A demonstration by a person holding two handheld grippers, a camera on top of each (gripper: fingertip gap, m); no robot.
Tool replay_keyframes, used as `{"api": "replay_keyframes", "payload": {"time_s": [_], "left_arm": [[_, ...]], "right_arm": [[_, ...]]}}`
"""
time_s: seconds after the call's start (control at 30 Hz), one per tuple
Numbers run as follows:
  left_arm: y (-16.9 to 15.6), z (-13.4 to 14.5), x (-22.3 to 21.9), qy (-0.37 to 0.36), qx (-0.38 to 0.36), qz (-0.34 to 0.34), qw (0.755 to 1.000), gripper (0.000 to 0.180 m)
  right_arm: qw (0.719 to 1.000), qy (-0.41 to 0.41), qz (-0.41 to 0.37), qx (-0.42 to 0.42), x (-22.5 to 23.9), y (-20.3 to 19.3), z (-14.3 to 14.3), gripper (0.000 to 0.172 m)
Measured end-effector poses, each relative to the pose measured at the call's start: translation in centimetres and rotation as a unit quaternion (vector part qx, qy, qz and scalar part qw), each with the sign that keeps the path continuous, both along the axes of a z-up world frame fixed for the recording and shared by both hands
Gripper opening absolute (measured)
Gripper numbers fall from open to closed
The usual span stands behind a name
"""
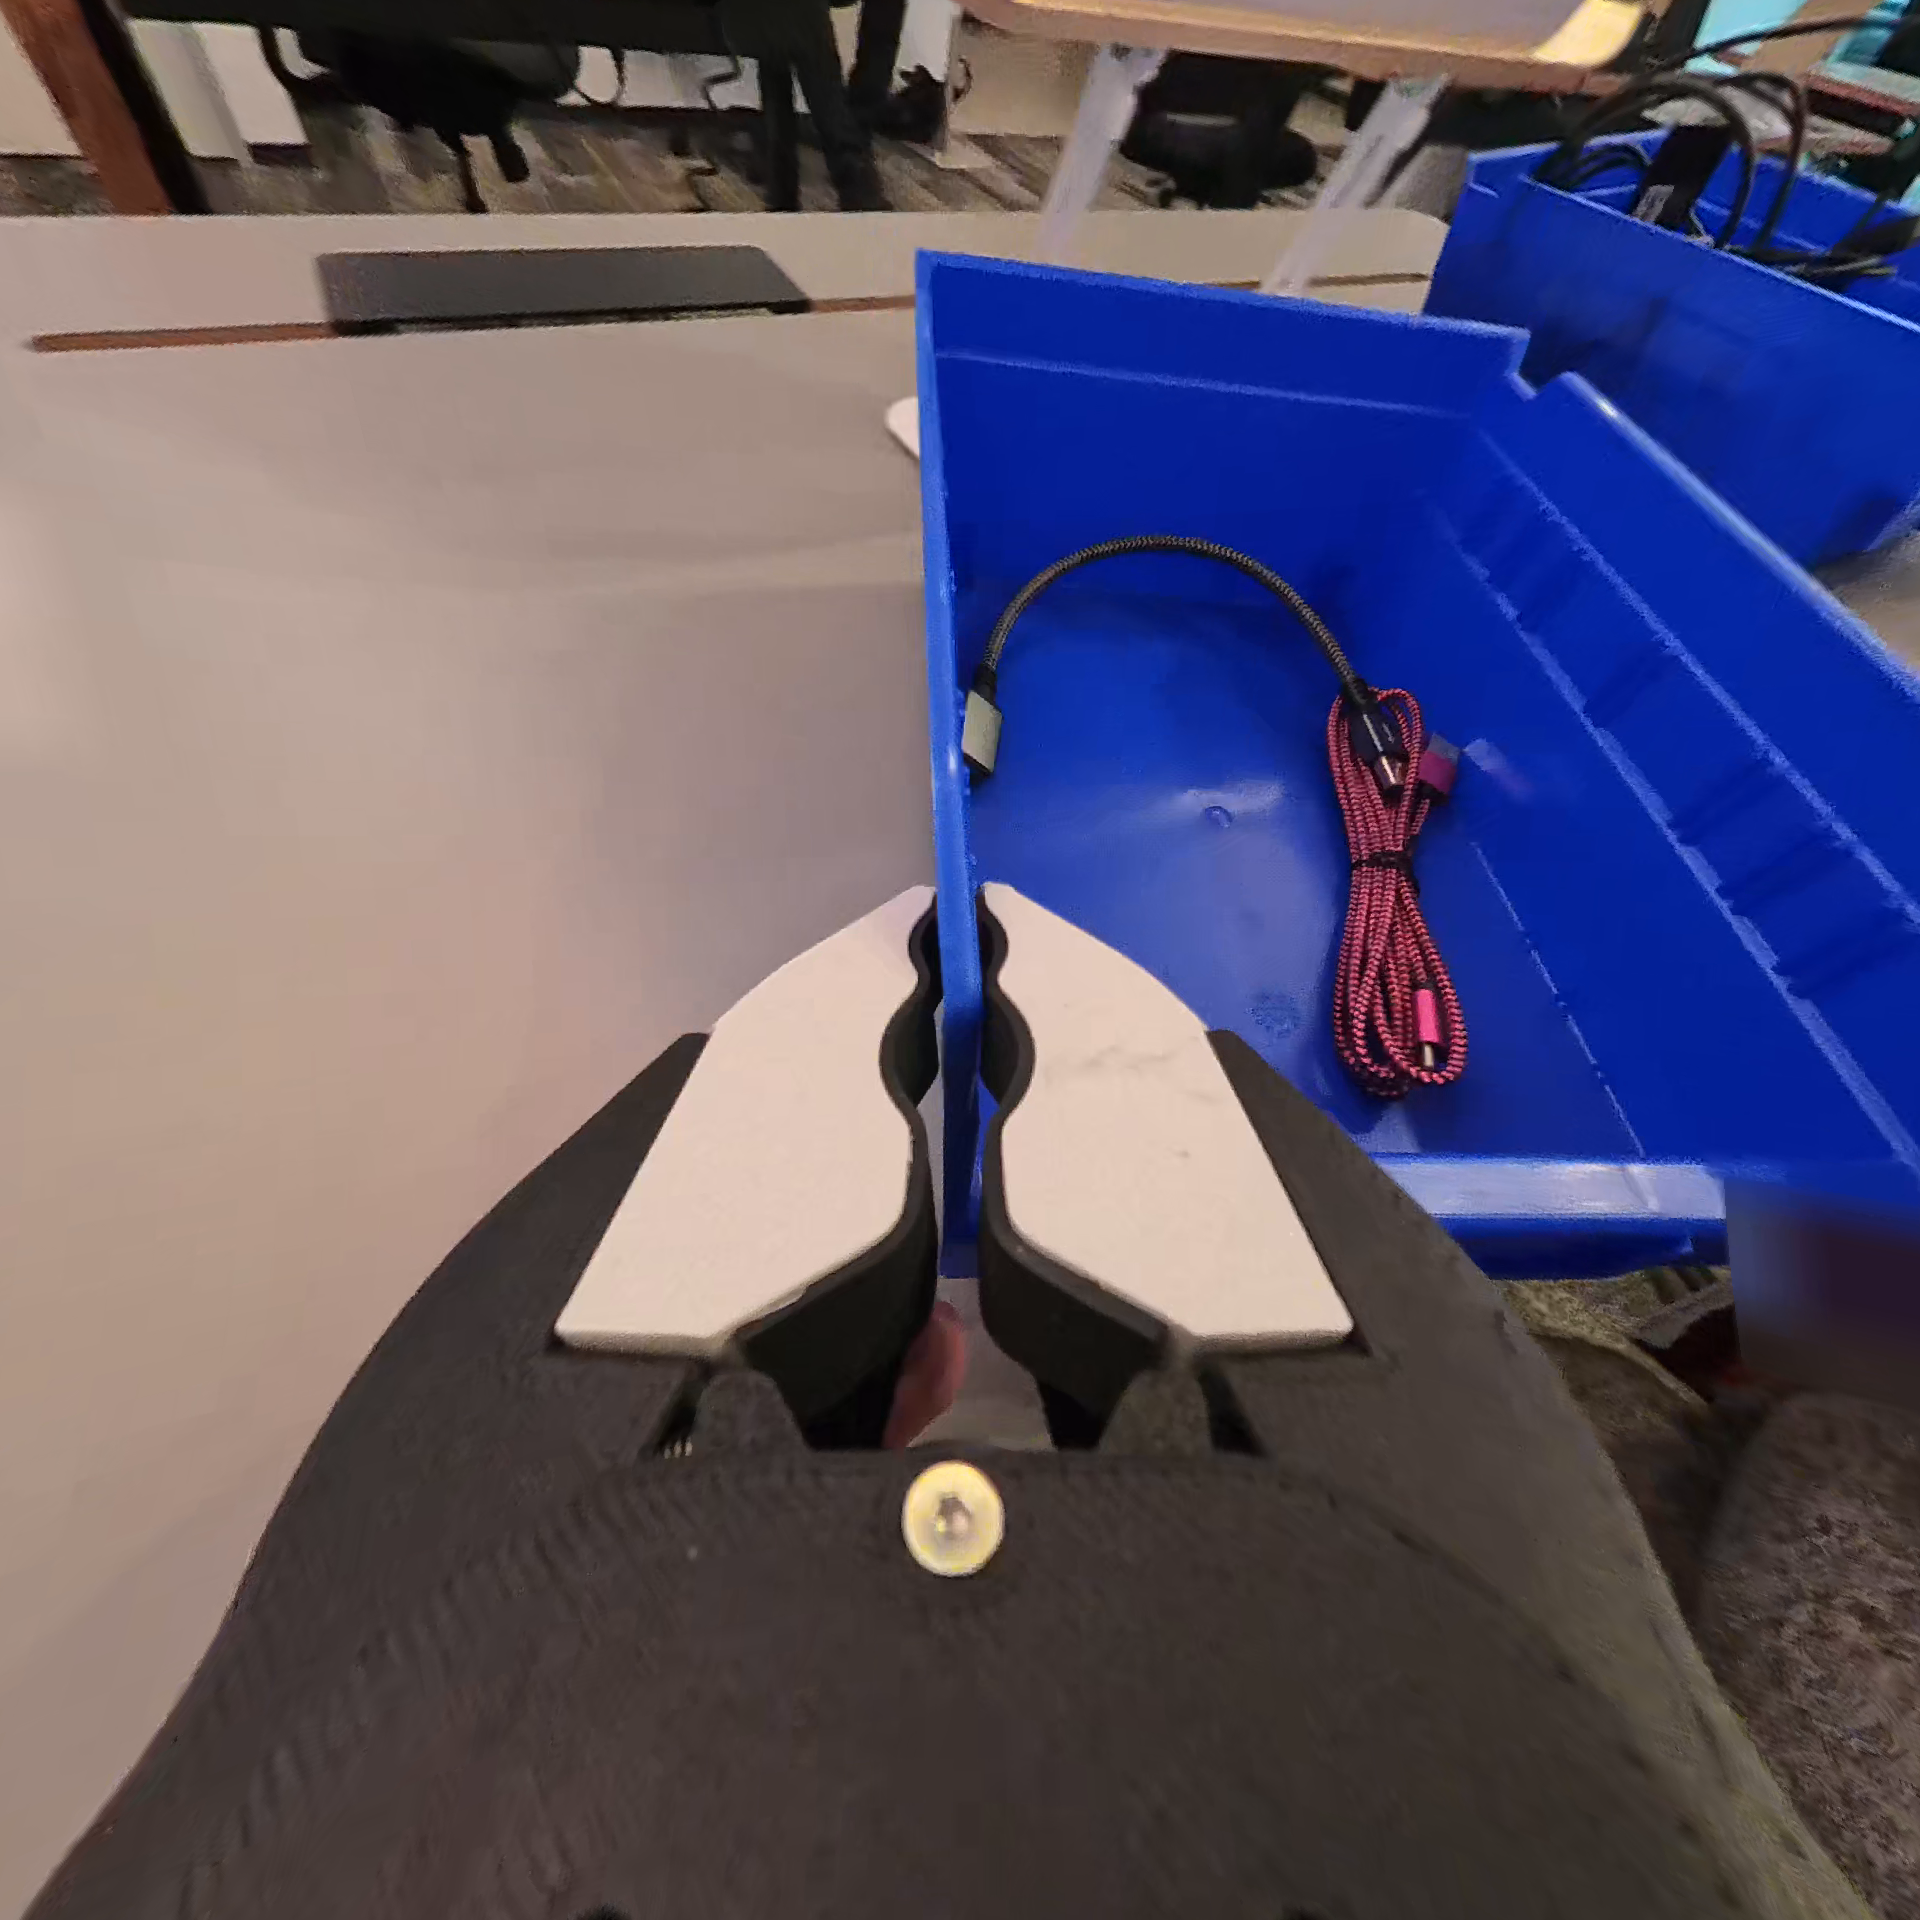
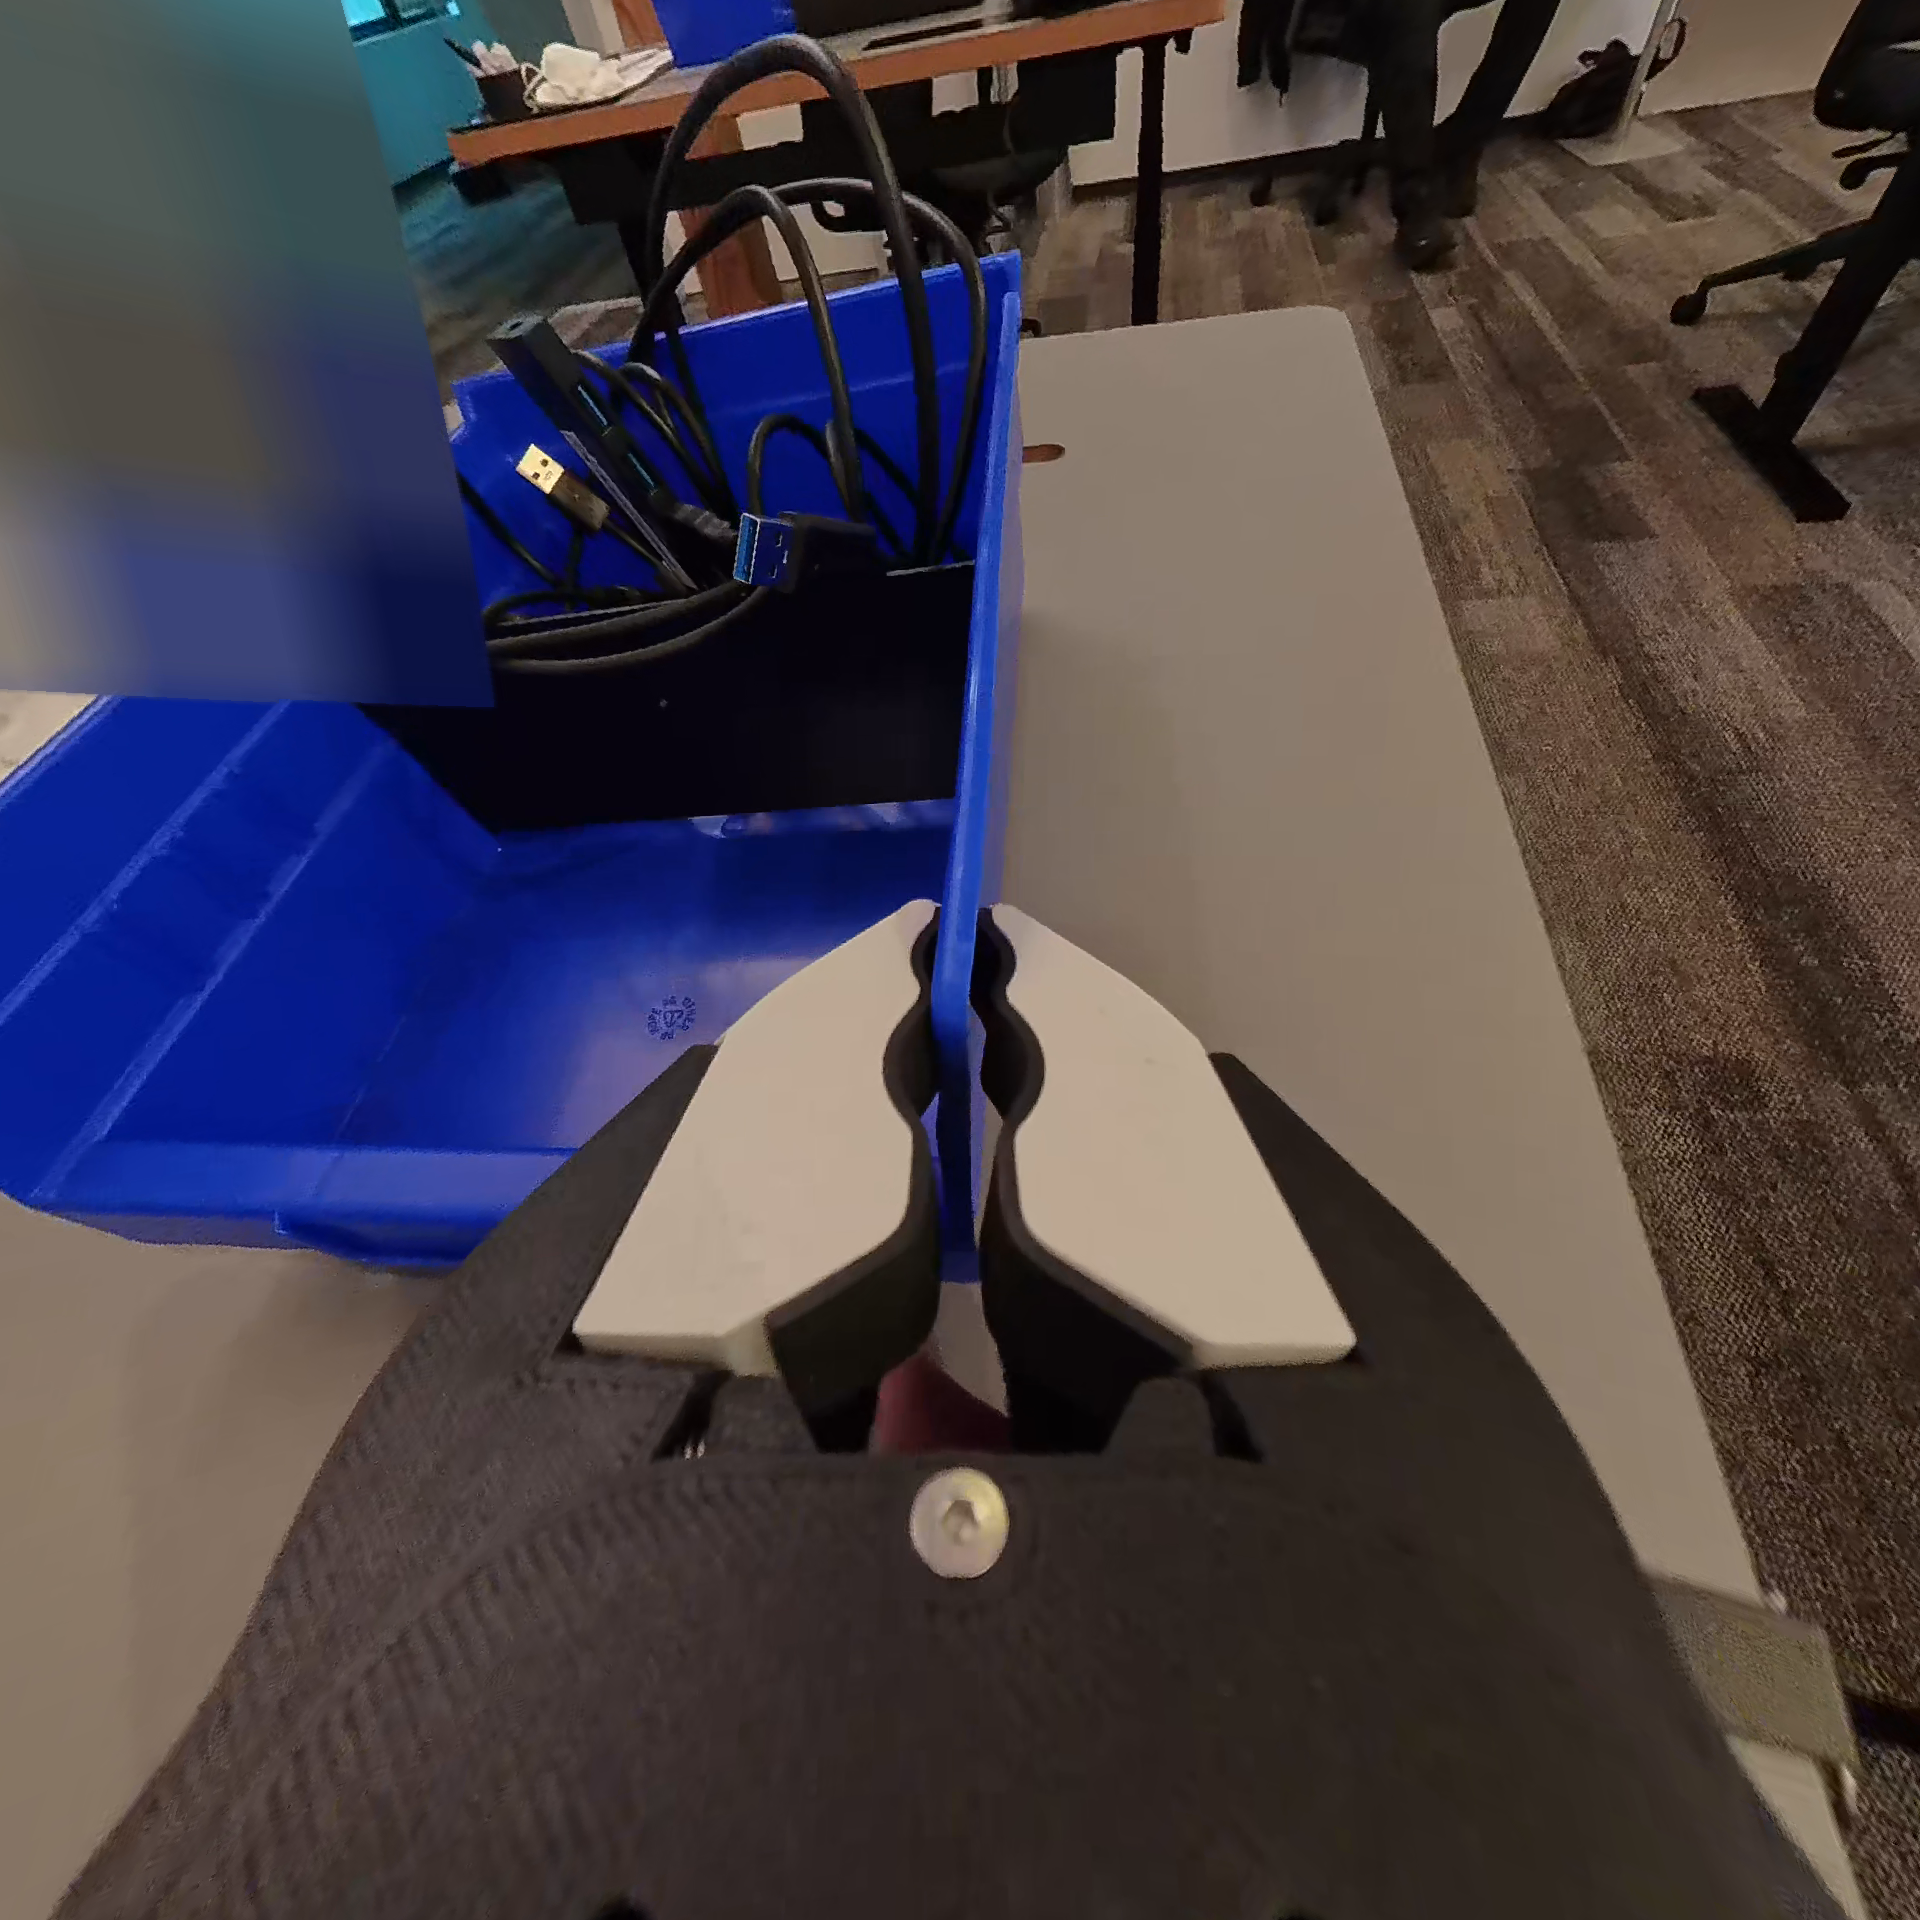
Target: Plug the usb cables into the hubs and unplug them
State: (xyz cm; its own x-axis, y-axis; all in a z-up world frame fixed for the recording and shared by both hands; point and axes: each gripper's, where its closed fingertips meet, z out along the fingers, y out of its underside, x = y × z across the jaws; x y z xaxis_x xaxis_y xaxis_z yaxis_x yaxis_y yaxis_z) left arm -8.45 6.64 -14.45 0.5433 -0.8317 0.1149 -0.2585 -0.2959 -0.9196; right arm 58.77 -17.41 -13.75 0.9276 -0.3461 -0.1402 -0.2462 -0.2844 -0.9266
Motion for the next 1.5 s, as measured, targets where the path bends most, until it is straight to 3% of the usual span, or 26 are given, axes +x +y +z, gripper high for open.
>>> {"api": "replay_keyframes", "payload": {"time_s": [0.13, 0.4, 0.77, 0.8, 0.87, 1.0, 1.13, 1.33, 1.5], "left_arm": [[-1.3, 0.2, 3.0, 0.0, -0.002, -0.014, 1.0, 0.002], [-3.7, 0.5, 3.7, -0.002, 0.01, -0.024, 1.0, 0.003], [-4.9, -0.1, 5.3, -0.014, -0.005, -0.039, 0.999, 0.003], [-5.0, -0.1, 5.5, -0.012, -0.005, -0.041, 0.999, 0.003], [-5.0, -0.1, 5.7, -0.012, -0.005, -0.045, 0.999, 0.003], [-5.2, -0.1, 6.4, -0.012, -0.006, -0.052, 0.999, 0.003], [-5.3, -0.1, 6.9, -0.013, -0.007, -0.057, 0.998, 0.002], [-5.5, -0.1, 7.6, -0.015, -0.009, -0.062, 0.998, 0.002], [-5.9, -0.1, 8.7, -0.014, -0.009, -0.072, 0.997, 0.002]], "right_arm": [[1.0, 0.011, -0.001, -0.004, -0.1, -2.9, -0.5, 0.004], [1.0, 0.002, 0.003, -0.011, -1.6, -7.4, -0.5, 0.004], [1.0, 0.001, 0.021, 0.0, -1.8, -8.0, -0.4, 0.006], [1.0, 0.005, 0.026, 0.007, -1.9, -7.9, -0.4, 0.008], [1.0, 0.006, 0.021, 0.016, -1.5, -7.9, -0.3, 0.032], [0.999, 0.004, 0.035, 0.025, -1.7, -7.3, -0.3, 0.05], [0.999, -0.006, 0.049, 0.002, -2.0, -6.4, -0.2, 0.046], [0.999, -0.007, 0.032, -0.018, -1.2, -6.0, -0.2, 0.004], [0.999, -0.007, 0.03, -0.014, -0.9, -5.8, -0.2, 0.003]]}}
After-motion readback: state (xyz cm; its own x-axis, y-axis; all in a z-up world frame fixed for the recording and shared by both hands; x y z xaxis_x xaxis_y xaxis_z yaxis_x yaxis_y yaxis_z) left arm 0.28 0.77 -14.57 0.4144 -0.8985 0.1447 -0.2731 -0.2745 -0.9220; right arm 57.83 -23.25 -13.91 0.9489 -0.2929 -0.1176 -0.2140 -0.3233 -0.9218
